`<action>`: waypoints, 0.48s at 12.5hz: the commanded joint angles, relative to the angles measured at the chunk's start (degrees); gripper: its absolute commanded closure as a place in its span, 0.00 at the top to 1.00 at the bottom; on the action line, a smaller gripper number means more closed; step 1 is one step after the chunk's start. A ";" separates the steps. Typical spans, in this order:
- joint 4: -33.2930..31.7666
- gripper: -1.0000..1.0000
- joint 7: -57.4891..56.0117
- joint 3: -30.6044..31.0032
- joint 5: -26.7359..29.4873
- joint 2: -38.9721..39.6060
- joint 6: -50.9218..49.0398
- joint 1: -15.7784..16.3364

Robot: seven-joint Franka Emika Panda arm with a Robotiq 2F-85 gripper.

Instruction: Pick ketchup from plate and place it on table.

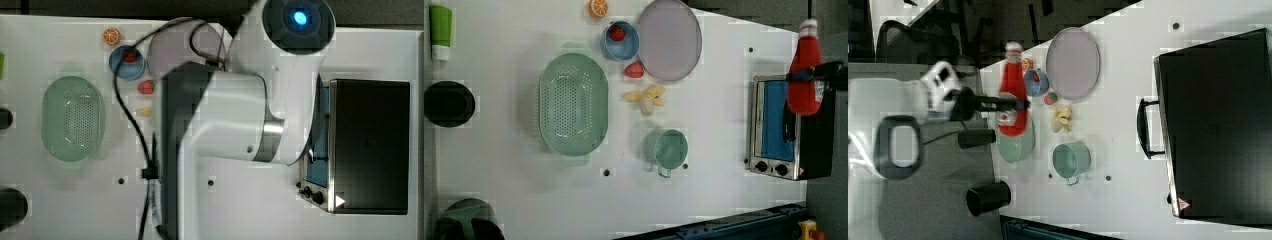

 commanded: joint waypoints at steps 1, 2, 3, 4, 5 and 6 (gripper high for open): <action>-8.74 0.60 3.04 -1.92 -0.26 -0.60 0.87 -0.11; -11.54 0.60 3.04 -2.04 -0.26 -1.26 2.69 -0.11; -14.22 0.60 3.04 -2.03 -0.25 -1.56 5.27 -0.10; -16.70 0.60 3.04 -2.00 -0.24 -1.47 8.26 -0.09; -19.06 0.60 3.05 -1.93 -0.23 -1.11 11.27 -0.08; -21.39 0.60 3.04 -1.93 -0.21 -0.52 14.12 -0.08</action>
